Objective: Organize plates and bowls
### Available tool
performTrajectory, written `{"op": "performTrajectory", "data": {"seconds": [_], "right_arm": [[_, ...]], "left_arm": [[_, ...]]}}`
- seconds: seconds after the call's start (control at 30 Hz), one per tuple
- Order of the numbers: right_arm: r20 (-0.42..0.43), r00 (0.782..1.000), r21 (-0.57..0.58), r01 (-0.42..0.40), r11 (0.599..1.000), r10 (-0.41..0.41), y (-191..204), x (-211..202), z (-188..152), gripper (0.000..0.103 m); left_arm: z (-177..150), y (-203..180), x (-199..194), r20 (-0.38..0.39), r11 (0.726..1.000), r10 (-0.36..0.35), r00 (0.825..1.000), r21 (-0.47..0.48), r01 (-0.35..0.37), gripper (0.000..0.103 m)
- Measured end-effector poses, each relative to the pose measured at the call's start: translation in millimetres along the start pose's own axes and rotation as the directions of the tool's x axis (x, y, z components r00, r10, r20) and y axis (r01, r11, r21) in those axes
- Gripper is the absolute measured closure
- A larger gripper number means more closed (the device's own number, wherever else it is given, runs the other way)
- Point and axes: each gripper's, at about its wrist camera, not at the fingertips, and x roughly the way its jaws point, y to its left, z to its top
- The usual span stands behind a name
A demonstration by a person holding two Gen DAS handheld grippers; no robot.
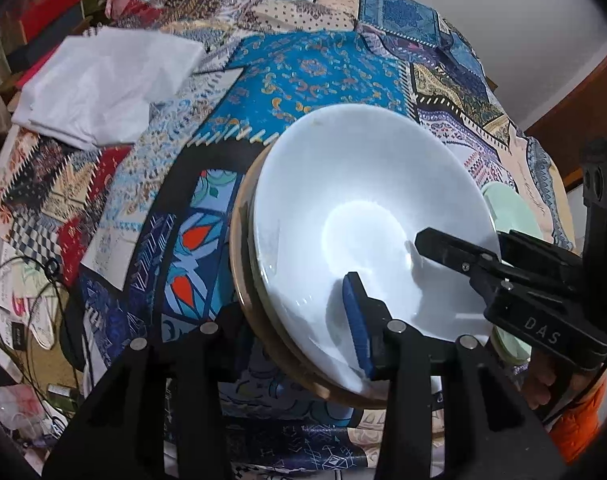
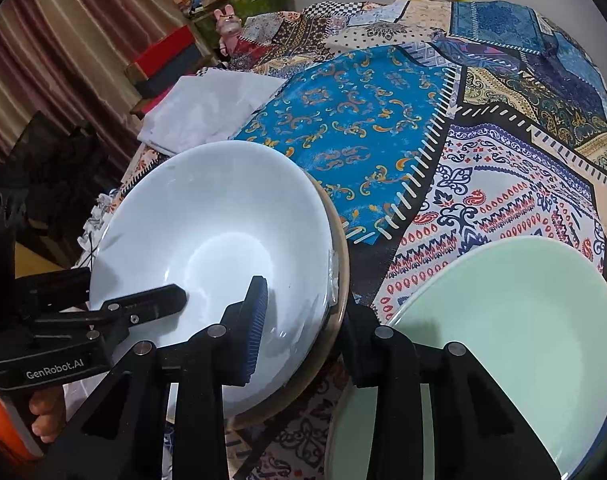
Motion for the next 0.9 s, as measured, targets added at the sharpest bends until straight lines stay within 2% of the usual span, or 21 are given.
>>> {"op": "performTrajectory", "data": {"seconds": [0.3,0.57,0.9], "right_arm": [[0.066,0.998,0.012,-0.003,1.000,0.002,2,-21,3,0.074],[0.156,0.988,0.032,0.007,0.999,-0.012,-4,-61,4,0.074],[0.244,0.967,0.075,0.053,0.996,-0.069,-27,-112,-7,0.074]], "left_arm": [[8,-12,-20,0.069,0.999,0.021,0.997,0.026,-0.023,0.062],[15,-40,-47,0.128,0.998,-0.012,0.992,0.067,0.004,0.062],[16,-90,-64,0.152,0.988,-0.069,0.986,0.147,0.046,0.062]]}}
